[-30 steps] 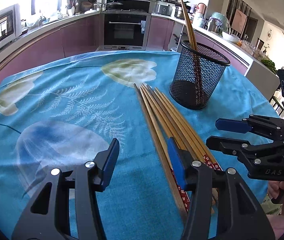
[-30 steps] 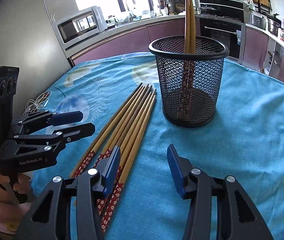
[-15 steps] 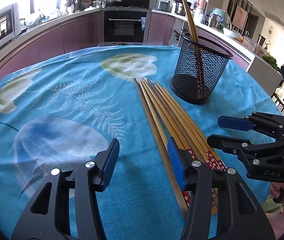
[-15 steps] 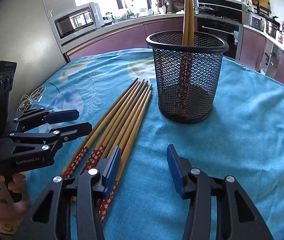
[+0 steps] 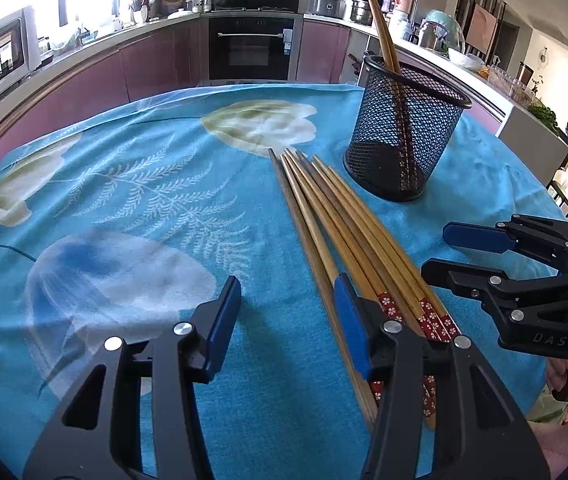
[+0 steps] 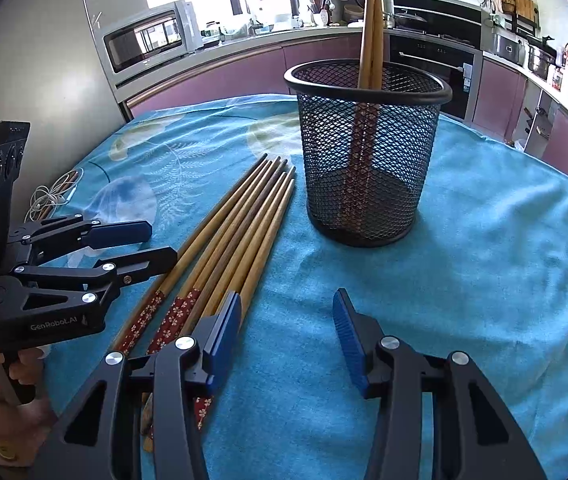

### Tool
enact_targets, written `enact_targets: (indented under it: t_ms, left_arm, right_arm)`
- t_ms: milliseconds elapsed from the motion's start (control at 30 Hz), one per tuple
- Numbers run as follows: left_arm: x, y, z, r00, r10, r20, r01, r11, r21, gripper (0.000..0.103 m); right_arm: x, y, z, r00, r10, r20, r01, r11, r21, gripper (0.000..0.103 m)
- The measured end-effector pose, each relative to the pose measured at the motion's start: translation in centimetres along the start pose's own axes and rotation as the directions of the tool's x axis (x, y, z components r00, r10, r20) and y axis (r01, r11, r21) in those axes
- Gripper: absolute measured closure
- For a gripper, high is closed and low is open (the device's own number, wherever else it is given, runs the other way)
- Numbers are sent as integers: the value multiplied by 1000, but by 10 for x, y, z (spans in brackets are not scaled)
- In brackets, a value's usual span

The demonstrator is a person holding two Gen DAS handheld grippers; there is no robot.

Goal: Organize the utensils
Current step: 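Withdraw the right gripper and move it back over the chopsticks, then close the right gripper on another wooden chopstick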

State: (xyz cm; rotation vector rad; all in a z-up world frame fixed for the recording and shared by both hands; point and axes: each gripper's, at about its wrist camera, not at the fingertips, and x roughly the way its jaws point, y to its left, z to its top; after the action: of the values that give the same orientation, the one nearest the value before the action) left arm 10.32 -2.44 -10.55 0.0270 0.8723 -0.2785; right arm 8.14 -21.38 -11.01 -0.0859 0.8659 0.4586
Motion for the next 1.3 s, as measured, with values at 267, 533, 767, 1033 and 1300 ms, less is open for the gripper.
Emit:
enact_targets:
  t_ms: [267, 533, 767, 1033, 1300]
  left_arm:
    - [3, 0, 1, 1000, 1, -7, -1, 1000, 9, 55]
    - [3, -1, 2, 1000, 10, -8, -10, 1000, 18, 56]
    - [2, -3, 3, 1000, 14, -14, -14, 999, 35, 64]
    - [14, -6, 17, 999, 34, -23, -32, 997, 71, 69]
    - [33, -3, 34, 999, 27, -44, -25, 998, 51, 82]
  right_arm:
    - [-4, -1, 3, 998, 55, 5, -55, 998, 18, 63]
    - [2, 6, 3, 1000, 14, -14, -14, 1000, -16, 63]
    - [5, 7, 4, 999, -43, -31, 42, 998, -48, 69]
    - [14, 14, 13, 998, -58, -31, 56, 995, -83, 72]
    - [23, 11, 24, 999, -41, -26, 39, 998, -56, 81]
